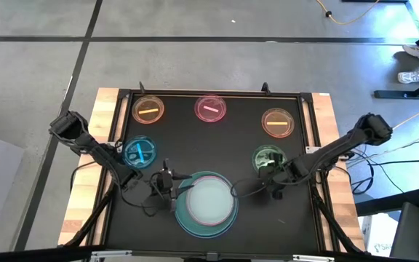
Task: Stack plastic plates
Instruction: Stack the light green plate on top of the large light blue plate
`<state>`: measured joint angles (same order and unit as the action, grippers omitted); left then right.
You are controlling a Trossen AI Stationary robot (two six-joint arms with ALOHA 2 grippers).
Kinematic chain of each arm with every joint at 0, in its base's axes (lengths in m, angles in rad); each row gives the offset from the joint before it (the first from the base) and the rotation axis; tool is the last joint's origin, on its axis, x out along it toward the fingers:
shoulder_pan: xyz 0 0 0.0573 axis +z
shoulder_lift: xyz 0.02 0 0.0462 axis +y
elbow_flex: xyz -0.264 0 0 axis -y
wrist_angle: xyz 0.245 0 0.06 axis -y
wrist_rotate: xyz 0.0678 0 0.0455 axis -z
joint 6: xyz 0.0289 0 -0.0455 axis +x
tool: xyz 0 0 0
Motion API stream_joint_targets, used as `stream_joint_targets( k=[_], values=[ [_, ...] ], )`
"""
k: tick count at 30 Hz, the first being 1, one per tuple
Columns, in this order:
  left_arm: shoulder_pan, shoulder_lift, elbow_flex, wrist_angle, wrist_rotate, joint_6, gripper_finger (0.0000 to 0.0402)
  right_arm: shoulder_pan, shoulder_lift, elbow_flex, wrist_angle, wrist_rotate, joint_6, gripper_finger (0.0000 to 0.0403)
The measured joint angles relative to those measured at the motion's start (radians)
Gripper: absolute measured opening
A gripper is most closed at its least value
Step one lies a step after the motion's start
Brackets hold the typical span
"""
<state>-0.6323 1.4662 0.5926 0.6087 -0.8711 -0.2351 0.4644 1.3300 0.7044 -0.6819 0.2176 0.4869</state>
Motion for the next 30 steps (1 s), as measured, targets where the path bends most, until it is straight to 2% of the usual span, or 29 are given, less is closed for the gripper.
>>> stream_joint_targets(
  k=[5, 9, 20, 24, 30],
  values=[
    [0.000, 0.000, 0.000, -0.002, 0.000, -0.002, 0.0141, 0.000, 0.056, -0.021, 0.059, 0.003, -0.005, 0.0153],
    [0.000, 0.000, 0.000, -0.003, 0.001, -0.002, 0.0141, 0.000, 0.102, -0.021, 0.060, 0.083, -0.020, 0.0153],
    [0.000, 0.000, 0.000, -0.003, 0.001, -0.002, 0.0141, 0.000, 0.171, -0.021, 0.060, 0.184, -0.050, 0.0150],
    [0.000, 0.000, 0.000, -0.003, 0.001, -0.002, 0.0141, 0.000, 0.174, -0.021, 0.052, 0.190, -0.066, 0.0117],
    [0.000, 0.000, 0.000, -0.005, 0.001, -0.002, 0.0141, 0.000, 0.175, -0.021, 0.037, 0.242, -0.097, 0.0034]
  ],
)
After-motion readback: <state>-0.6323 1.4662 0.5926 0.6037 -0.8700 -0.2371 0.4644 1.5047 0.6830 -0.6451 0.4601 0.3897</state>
